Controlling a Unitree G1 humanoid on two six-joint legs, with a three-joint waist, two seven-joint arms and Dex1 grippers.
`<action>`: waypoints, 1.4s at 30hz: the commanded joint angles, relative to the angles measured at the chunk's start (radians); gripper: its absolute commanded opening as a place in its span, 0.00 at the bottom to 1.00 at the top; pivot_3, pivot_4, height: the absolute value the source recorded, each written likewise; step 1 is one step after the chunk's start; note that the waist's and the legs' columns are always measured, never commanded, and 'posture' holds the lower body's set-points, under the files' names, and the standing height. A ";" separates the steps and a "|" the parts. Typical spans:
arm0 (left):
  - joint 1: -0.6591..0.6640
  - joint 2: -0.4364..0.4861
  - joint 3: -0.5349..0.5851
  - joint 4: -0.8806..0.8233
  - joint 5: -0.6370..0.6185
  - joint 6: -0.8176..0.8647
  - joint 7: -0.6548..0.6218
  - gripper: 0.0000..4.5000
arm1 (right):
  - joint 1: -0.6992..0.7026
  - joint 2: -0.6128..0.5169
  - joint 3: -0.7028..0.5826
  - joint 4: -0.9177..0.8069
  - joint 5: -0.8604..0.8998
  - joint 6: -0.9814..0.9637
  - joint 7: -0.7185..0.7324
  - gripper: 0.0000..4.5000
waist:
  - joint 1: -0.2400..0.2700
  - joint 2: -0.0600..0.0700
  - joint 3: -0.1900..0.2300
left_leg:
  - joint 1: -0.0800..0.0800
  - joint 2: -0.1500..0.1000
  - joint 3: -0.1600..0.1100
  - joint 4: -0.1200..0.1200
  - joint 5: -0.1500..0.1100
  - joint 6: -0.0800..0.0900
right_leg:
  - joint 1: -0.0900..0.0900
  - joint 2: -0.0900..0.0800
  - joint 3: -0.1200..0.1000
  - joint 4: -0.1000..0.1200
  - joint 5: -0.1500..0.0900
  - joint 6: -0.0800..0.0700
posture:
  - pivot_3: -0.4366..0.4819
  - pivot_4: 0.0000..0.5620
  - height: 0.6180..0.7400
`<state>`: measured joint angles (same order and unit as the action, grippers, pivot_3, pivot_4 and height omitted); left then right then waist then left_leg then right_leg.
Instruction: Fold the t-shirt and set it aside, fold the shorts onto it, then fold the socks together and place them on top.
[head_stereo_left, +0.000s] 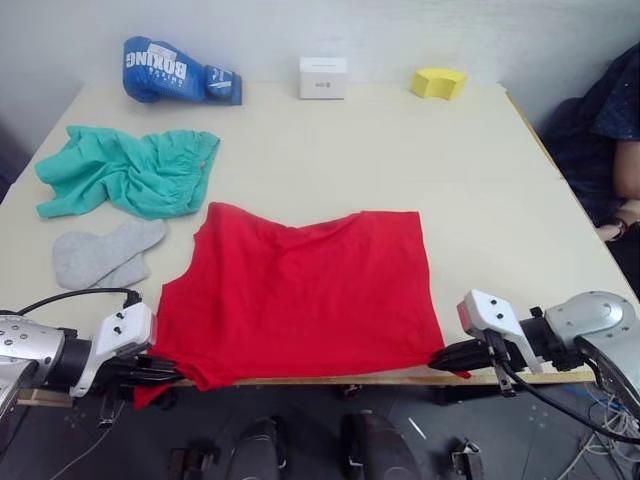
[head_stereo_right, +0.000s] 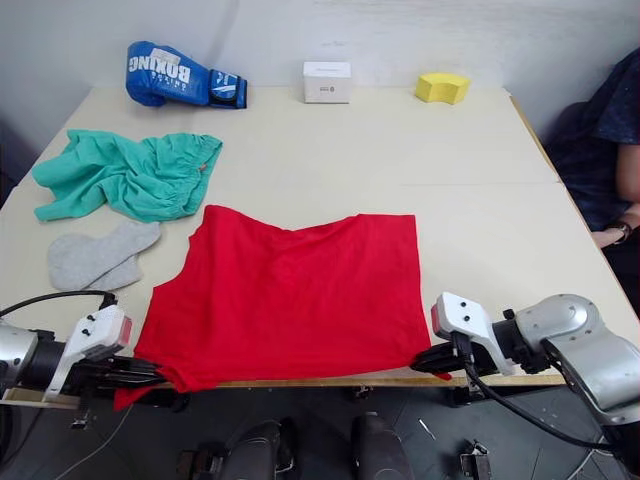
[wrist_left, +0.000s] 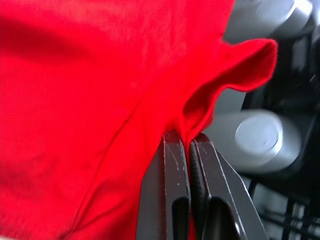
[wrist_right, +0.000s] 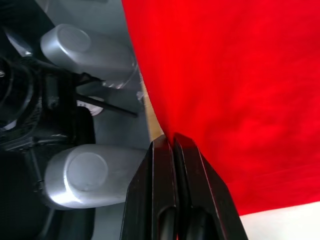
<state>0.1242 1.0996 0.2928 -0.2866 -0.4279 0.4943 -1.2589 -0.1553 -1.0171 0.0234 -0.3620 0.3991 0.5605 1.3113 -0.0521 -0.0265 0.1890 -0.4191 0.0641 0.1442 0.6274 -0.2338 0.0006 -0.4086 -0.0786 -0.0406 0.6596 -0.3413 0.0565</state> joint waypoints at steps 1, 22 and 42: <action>-0.304 -0.096 -0.022 0.173 0.088 -0.165 0.194 0.01 | -0.147 0.080 -0.065 0.162 -0.066 -0.157 -0.130 0.00 | 0.011 0.000 0.000 | 0.000 0.000 0.000 0.001 0.000 0.000 | 0.001 0.000 -0.001 0.000 0.000 0.000 | 0.48 0.27 1.00; -0.937 -0.157 -0.040 0.520 0.217 -0.730 0.670 0.01 | -0.513 0.167 -0.182 0.621 -0.477 -1.046 -0.911 0.00 | 0.022 -0.003 0.007 | -0.006 0.000 0.031 0.004 -0.003 0.006 | -0.015 -0.001 -0.020 0.004 0.003 0.009 | 0.48 0.27 1.00; 0.136 -0.013 -0.030 -0.325 0.143 0.150 0.384 0.01 | 0.319 -0.025 -0.119 0.133 -0.256 -0.394 -0.375 0.00 | 0.004 -0.005 0.005 | 0.016 0.007 0.026 0.003 -0.004 0.001 | 0.004 -0.001 -0.010 0.002 0.003 0.000 | 0.48 0.27 1.00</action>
<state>0.2709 1.0681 0.2220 -0.5896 -0.2798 0.5724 -0.8800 0.1323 -1.0228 -0.0835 -0.2071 0.1618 0.0841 0.9293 -0.0480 -0.0318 0.1936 -0.4026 0.0716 0.1695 0.6299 -0.2376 0.0017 -0.4047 -0.0794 -0.0514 0.6614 -0.3383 0.0562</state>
